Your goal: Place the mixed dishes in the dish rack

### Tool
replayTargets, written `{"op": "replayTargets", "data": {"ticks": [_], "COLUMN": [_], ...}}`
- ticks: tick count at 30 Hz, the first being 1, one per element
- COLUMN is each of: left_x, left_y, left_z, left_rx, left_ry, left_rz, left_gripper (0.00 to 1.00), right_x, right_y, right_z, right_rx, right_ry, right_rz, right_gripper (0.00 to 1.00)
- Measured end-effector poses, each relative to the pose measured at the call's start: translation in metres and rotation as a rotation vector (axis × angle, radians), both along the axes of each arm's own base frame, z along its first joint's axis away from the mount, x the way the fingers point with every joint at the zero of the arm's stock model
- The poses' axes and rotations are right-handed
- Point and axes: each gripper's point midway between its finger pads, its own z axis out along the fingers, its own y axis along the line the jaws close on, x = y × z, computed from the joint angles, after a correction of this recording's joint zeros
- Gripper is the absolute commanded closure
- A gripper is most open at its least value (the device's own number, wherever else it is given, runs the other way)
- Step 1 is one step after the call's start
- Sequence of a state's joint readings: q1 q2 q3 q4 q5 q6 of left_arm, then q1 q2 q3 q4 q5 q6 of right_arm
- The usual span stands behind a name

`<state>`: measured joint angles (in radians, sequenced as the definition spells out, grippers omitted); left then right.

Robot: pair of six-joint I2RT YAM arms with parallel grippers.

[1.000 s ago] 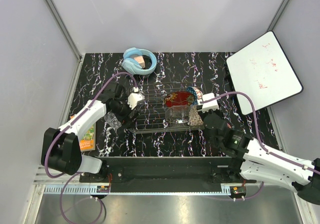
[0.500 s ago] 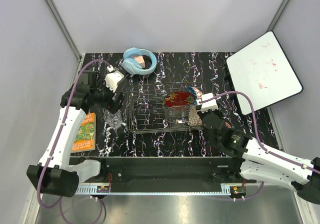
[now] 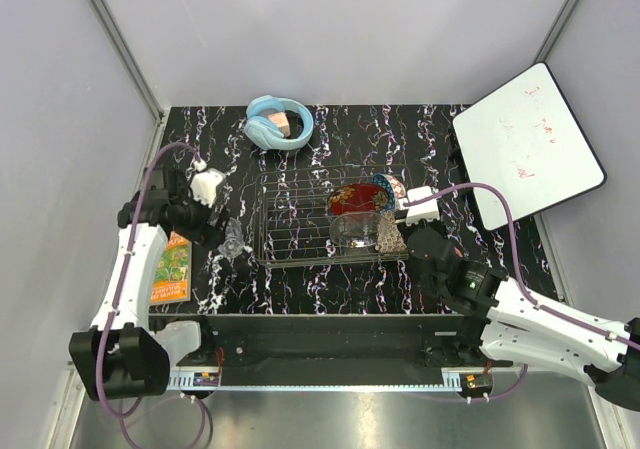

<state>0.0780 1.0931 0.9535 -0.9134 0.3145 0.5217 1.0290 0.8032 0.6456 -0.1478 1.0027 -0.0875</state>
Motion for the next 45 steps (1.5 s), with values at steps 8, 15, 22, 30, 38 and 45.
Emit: {"op": "replayTargets", "data": {"ticks": [8, 15, 22, 30, 38, 45], "left_x": [0.031, 0.041, 0.044, 0.041, 0.046, 0.033], "left_y": [0.016, 0.021, 0.019, 0.013, 0.000, -0.053], "left_z": [-0.007, -0.052, -0.072, -0.081, 0.005, 0.198], "left_rx": [-0.039, -0.084, -0.106, -0.142, -0.235, -0.460], "left_ry": [-0.010, 0.129, 0.182, 0.220, 0.080, -0.331], "left_rz": [0.063, 0.094, 0.093, 0.089, 0.071, -0.149], "left_gripper": [0.14, 0.31, 0.78, 1.00, 1.00, 1.00], "right_x": [0.000, 0.000, 0.000, 0.001, -0.002, -0.026], "right_y": [0.001, 0.002, 0.002, 0.019, 0.076, 0.151], "right_z": [-0.002, -0.006, -0.007, -0.015, 0.007, 0.055], "right_rx": [0.009, 0.012, 0.022, 0.038, 0.271, 0.605], "right_ry": [0.006, 0.017, 0.019, 0.079, 0.162, 0.213], "right_rz": [-0.001, -0.004, -0.006, 0.036, 0.192, 0.511], "right_gripper": [0.53, 0.53, 0.53, 0.35, 0.01, 0.00]}}
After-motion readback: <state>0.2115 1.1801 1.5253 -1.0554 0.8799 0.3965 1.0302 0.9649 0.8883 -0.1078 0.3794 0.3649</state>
